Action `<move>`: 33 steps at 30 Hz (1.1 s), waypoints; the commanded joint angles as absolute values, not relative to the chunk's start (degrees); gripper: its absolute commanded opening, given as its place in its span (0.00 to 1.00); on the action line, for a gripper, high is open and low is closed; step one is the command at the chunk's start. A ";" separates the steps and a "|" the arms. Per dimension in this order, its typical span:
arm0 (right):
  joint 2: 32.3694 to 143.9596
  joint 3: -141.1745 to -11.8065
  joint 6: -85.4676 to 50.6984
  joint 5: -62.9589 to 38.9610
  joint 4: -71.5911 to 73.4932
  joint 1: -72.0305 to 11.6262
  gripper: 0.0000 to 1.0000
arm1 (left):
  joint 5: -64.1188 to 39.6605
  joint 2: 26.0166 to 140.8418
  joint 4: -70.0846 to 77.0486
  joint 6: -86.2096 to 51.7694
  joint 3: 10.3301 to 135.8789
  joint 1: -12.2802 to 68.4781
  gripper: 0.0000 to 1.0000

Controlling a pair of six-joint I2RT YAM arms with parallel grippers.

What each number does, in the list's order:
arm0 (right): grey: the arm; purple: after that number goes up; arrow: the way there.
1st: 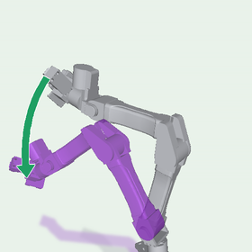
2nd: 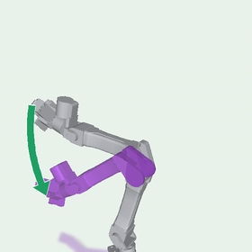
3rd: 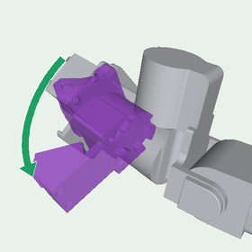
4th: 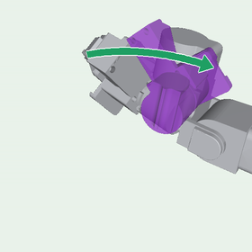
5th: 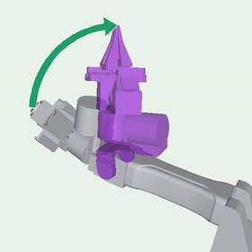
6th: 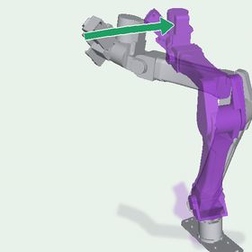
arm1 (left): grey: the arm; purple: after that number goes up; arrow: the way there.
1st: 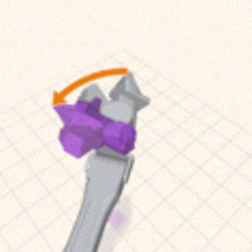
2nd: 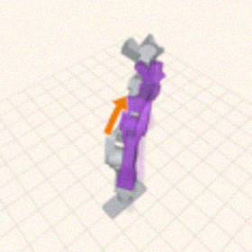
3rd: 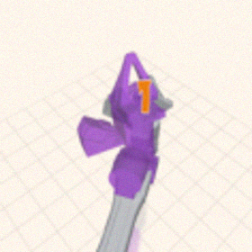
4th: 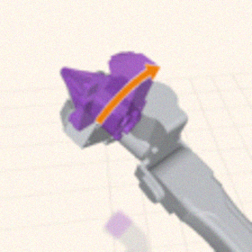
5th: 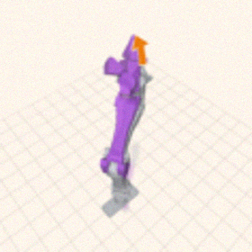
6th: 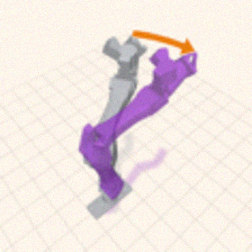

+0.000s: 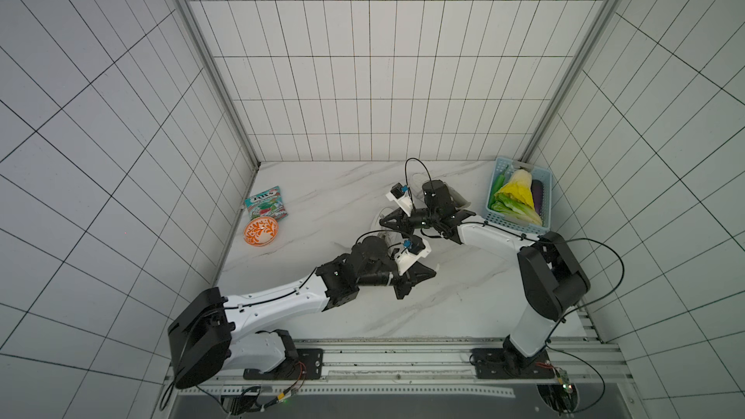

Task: Tie the shoes
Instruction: Wrap the shoelace around the shoelace.

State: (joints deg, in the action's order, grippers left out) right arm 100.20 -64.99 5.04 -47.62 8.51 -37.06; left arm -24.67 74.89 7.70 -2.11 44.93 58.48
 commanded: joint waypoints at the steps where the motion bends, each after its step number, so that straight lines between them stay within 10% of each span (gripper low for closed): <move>1: 101.12 -67.28 8.13 -49.57 4.93 -36.32 0.00 | -27.48 77.70 5.48 2.02 49.65 60.46 0.00; 11: 100.92 -67.42 9.27 -48.17 3.28 -36.07 0.00 | -24.70 79.64 0.00 7.03 55.65 62.75 0.53; 16: 100.46 -66.77 10.19 -47.43 3.10 -36.04 0.00 | -21.51 72.00 -1.92 3.75 54.41 59.41 0.54; 24: 98.15 -63.47 9.06 -47.59 8.56 -36.25 0.00 | -27.02 55.47 9.27 -22.24 38.81 31.89 0.57; 33: 97.32 -63.71 13.13 -43.86 5.25 -39.44 0.00 | -29.80 63.80 5.95 -30.37 39.74 21.62 0.69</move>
State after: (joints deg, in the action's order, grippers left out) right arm 98.98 -64.84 10.76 -45.71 6.66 -38.09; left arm -27.99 61.30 7.84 -26.89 37.23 21.74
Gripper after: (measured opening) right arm 0.047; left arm 0.685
